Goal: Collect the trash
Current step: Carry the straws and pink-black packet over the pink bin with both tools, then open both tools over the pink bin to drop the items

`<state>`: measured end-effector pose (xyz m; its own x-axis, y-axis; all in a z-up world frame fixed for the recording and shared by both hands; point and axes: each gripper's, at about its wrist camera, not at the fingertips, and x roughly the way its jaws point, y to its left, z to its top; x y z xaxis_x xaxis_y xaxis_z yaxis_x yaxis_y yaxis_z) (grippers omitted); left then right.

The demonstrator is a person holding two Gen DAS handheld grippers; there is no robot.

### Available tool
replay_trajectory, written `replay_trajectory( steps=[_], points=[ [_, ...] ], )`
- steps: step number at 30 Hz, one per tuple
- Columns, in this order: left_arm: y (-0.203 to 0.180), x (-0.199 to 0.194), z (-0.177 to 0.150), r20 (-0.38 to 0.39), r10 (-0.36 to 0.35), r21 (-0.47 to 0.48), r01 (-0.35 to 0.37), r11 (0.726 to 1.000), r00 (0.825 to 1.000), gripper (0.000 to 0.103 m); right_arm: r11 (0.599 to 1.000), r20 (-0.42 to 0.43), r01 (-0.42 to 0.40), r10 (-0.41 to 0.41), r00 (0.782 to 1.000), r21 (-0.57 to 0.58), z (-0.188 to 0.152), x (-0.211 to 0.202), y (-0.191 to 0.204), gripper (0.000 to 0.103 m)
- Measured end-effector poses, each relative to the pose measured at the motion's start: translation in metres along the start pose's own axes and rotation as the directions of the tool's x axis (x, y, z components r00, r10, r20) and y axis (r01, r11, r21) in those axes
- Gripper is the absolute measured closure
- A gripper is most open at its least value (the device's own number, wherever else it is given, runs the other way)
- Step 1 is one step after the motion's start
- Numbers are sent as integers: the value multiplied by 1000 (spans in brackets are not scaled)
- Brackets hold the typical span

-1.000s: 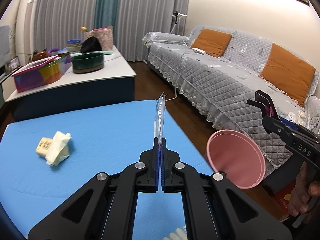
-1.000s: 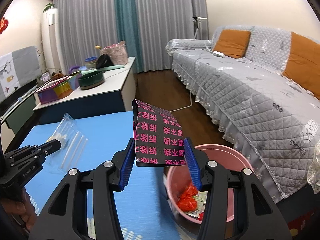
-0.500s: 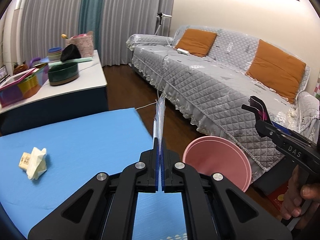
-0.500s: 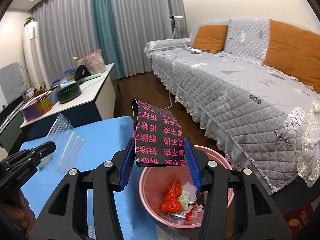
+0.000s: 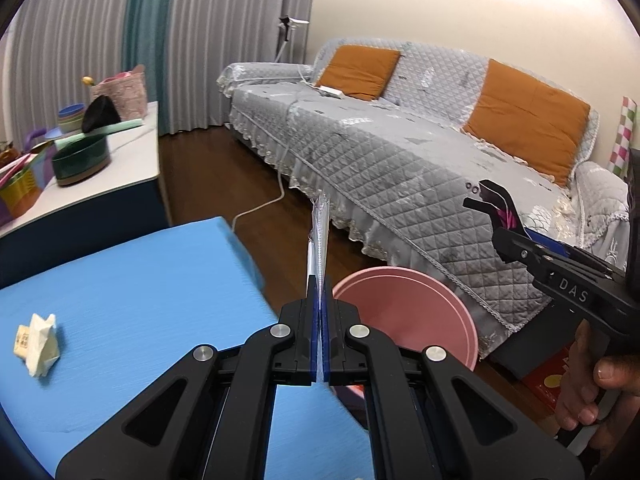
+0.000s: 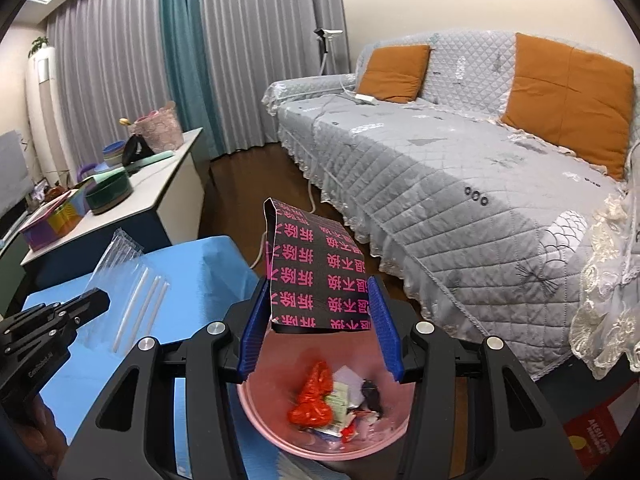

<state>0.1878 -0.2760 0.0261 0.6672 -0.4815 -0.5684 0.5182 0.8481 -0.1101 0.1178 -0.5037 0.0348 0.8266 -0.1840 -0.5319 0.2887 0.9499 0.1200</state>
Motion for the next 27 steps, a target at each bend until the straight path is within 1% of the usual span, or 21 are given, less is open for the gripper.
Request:
replay_trajectory(
  steps=[6, 13, 20, 23, 24, 25, 26, 27],
  points=[
    [-21, 19, 0, -37, -57, 18, 58, 998, 998, 102, 999, -30, 6, -5, 1000, 42, -2, 9, -20, 54],
    [-41, 42, -1, -85, -116, 34, 119, 992, 990, 102, 998, -52, 15, -12, 999, 59, -6, 17, -27, 54],
    [-48, 65, 1, -123, -143, 27, 147, 989, 982, 102, 998, -67, 18, -13, 998, 63, -6, 24, -28, 54],
    [-53, 76, 2, -157, -153, 42, 162, 986, 976, 101, 998, -77, 21, -16, 997, 62, -7, 28, -28, 53],
    [-54, 80, 1, -166, -148, 45, 158, 986, 975, 97, 998, -87, 20, -14, 996, 64, -7, 30, -28, 50],
    [-53, 83, 1, -176, -144, 44, 154, 987, 974, 93, 997, -91, 26, -20, 996, 66, -7, 32, -28, 49],
    [-53, 84, 1, -179, -144, 39, 154, 987, 973, 86, 997, -93, 32, -25, 995, 68, -7, 33, -29, 46],
    [-50, 84, 0, -177, -147, 27, 154, 988, 973, 78, 996, -94, 40, -33, 995, 74, -8, 33, -30, 37]
  ],
)
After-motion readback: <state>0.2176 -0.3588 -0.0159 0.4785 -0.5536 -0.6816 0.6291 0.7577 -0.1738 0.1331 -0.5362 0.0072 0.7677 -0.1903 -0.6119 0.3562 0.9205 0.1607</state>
